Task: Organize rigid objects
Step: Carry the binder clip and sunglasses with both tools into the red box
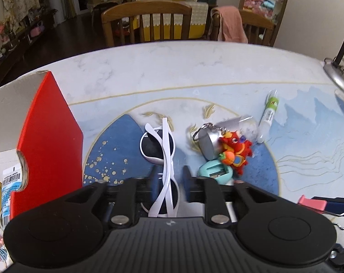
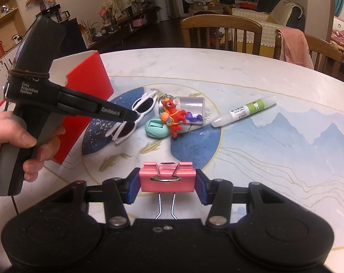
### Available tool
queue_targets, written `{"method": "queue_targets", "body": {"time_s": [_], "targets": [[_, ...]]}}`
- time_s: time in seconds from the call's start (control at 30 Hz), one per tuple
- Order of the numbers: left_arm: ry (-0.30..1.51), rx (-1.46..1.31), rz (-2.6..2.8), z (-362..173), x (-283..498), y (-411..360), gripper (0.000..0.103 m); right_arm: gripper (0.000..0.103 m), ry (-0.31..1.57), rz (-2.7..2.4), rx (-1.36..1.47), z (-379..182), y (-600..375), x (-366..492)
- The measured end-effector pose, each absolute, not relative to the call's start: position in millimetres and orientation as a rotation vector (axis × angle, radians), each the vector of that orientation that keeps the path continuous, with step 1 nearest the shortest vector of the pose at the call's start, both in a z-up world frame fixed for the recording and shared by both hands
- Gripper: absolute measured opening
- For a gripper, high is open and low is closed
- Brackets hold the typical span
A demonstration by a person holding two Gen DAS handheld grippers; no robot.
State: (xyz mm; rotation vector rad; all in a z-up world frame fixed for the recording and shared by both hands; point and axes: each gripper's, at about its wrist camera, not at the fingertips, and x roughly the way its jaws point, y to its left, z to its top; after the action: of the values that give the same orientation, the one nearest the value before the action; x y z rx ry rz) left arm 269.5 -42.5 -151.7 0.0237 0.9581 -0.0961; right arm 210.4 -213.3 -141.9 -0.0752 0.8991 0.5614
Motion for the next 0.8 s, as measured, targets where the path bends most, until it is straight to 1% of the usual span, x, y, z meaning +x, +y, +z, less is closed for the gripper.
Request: {"method": "queue_targets", "body": {"time_s": [0.03,0.07,0.1,0.13,0.17,0.37,0.53,0.63,0.7,0.77,0.8], "targets": [[0.957,0.02,-0.098,-151.7,269.1,-41.8,0.037,0.048,0.901,0.557,-0.073,-142.6,-214.2,210.5],[0.947,0.014,-0.109,-150.9,267.7,-40.9,0.048,0.048,0.903,0.553,-0.07,-143.0,-214.9,210.5],[0.941,0.02,-0.111,-150.6,266.7,-40.9,0.063,0.048,0.903,0.552,-0.066,-143.1,-215.7,210.1],[0.945,0.027,-0.107,-151.7,266.7,-41.0,0.069,0.048,0.903,0.552,-0.063,-143.2,-216.9,209.9],[0.953,0.027,-0.11,-153.5,267.0,-40.7,0.071,0.048,0.904,0.552,-0.061,-143.6,-217.5,210.0],[0.933,-0.025,-0.093,-152.9,270.1,-31.4,0.071,0.048,0.91,0.548,-0.053,-145.6,-218.7,212.1],[0.945,-0.008,-0.07,-158.2,274.2,-28.7,0.068,0.048,0.913,0.554,-0.055,-147.4,-218.1,213.7],[0.953,0.03,-0.078,-162.5,276.2,-35.3,0.058,0.048,0.917,0.551,-0.058,-149.3,-217.1,214.8],[0.964,0.039,-0.083,-165.5,278.3,-38.1,0.04,0.048,0.922,0.55,-0.059,-150.4,-216.7,215.7],[0.965,0.049,-0.083,-167.5,278.8,-40.2,0.034,0.048,0.925,0.549,-0.063,-151.4,-216.3,215.9],[0.963,0.048,-0.088,-167.8,278.9,-40.5,0.03,0.048,0.926,0.549,-0.064,-151.7,-216.5,216.0]]}}
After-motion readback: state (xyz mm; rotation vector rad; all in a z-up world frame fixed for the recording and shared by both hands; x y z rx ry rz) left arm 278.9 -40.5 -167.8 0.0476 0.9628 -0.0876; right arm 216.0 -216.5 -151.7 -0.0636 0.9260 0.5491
